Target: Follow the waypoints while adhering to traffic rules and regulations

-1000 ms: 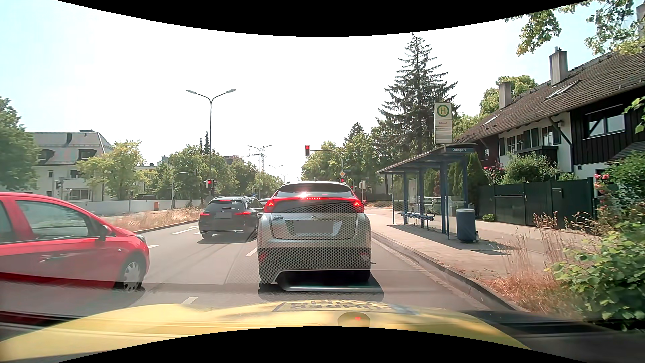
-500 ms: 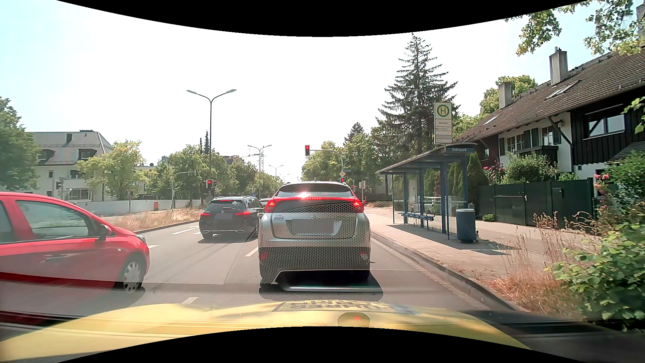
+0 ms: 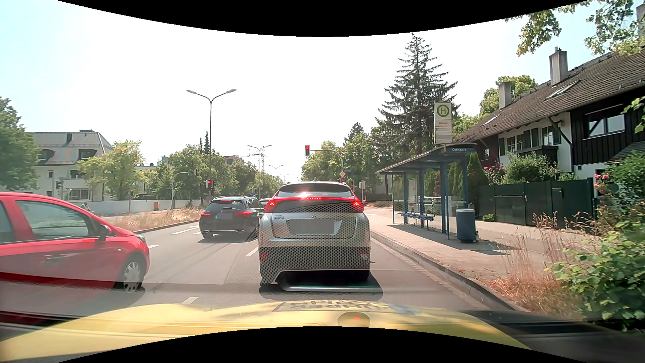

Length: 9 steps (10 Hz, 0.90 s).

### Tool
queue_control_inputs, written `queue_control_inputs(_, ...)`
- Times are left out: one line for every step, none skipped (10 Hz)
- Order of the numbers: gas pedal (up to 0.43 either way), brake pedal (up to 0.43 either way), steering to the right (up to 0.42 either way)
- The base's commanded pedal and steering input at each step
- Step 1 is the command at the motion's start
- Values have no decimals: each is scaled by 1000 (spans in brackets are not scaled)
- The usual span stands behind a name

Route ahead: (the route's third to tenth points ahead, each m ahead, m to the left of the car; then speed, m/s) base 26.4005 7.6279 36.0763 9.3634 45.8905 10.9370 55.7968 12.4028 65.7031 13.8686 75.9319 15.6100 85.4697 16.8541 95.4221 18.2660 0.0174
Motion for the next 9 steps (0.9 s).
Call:
queue_control_inputs(0, 177, -14)
queue_control_inputs(0, 177, -14)
queue_control_inputs(0, 177, -14)
queue_control_inputs(0, 177, -14)
queue_control_inputs(0, 177, -14)
queue_control_inputs(0, 177, -14)
queue_control_inputs(0, 177, -14)
queue_control_inputs(0, 171, -14)
queue_control_inputs(0, 177, -14)
